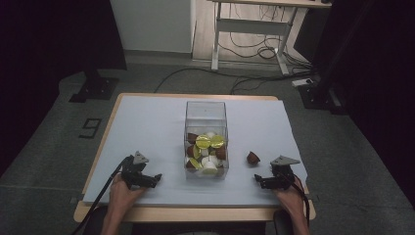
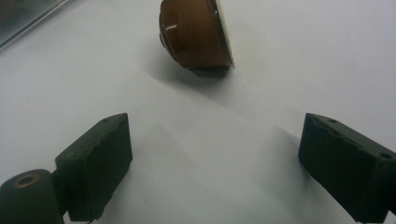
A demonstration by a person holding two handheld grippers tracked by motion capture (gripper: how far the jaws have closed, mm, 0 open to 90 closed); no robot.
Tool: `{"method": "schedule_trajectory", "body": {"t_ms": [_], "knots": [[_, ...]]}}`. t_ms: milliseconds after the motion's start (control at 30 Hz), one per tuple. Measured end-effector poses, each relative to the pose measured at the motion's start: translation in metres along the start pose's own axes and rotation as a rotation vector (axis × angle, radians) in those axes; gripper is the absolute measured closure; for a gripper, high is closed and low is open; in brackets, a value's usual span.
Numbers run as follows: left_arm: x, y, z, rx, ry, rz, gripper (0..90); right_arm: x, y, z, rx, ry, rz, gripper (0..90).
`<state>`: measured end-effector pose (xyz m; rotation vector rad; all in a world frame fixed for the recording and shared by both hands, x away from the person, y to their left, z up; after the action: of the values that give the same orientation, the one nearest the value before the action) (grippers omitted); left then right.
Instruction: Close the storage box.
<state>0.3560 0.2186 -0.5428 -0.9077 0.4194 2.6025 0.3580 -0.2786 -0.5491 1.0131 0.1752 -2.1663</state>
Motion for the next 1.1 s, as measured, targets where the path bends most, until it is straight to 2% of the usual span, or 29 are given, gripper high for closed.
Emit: {"method": "schedule_trajectory", "body": {"t_ms": [533, 733, 933, 1100], "knots": [[0.001, 0.002, 0.002, 0.012, -0.009, -0.003, 0.0, -0.005, -0.003, 0.001, 0.005, -0.048, 0.009, 6.0], [0.002, 0.007, 0.005, 0.064, -0.016, 0.004, 0.4, -0.01, -0.007, 0.004, -0.002, -0.049, 0.022, 4.6], [0.0, 0.013, 0.013, 0.101, 0.024, 0.009, 0.5, -0.014, -0.008, 0.012, -0.009, -0.02, 0.025, 4.0], [-0.004, 0.02, 0.018, 0.128, 0.048, -0.003, 0.8, -0.019, -0.013, 0.015, -0.03, 0.0, 0.042, 2.7]]}}
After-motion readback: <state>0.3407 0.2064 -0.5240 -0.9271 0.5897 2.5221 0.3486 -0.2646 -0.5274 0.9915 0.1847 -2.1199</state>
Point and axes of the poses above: each handheld gripper's, and its own axes: z roughly backward along the jaws, x roughly out of its underside, y roughly to its right, the point moved 2 cm from there along -z, roughly forward along the jaws, and after that the axes turned 14 degrees about z, right-handed, at the moved point
